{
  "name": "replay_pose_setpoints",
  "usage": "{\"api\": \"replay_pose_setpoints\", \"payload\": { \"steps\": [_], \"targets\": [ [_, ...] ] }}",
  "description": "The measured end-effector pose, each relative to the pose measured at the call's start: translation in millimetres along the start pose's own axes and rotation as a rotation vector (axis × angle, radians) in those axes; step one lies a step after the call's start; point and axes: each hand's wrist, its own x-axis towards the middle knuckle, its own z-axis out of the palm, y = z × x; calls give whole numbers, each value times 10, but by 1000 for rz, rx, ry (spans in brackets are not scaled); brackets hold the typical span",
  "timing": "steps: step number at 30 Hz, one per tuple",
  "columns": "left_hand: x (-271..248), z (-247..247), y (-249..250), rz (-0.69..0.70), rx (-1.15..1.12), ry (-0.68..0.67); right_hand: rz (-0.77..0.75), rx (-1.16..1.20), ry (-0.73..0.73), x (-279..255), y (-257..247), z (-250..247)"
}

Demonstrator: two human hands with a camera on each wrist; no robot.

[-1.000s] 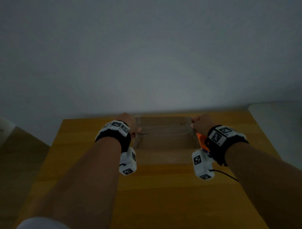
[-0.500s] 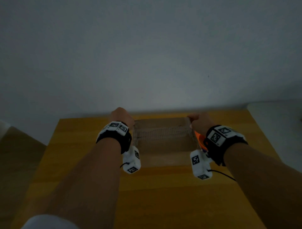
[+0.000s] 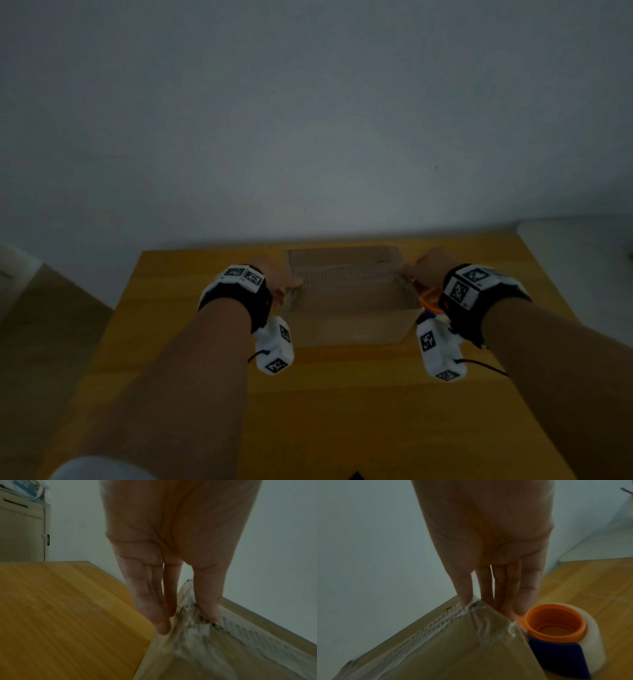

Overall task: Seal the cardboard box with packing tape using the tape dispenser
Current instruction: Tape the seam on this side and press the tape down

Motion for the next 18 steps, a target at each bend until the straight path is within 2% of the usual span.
{"api": "replay_pose_setpoints", "payload": {
  "steps": [2, 6, 12, 16, 18],
  "targets": [
    [0, -4, 1, 34, 93, -18, 24, -26, -61, -26, -3, -3],
    [10, 11, 38, 74, 225, 82, 9, -5, -58, -36, -22, 15],
    [112, -92, 193, 131, 72, 193, -72, 65, 1, 40, -149, -124],
    [157, -175, 346, 170, 98, 291, -135, 61, 105, 128, -305, -240],
    [230, -208, 411, 170, 127, 312, -140, 21, 103, 210, -357, -242]
  ]
}}
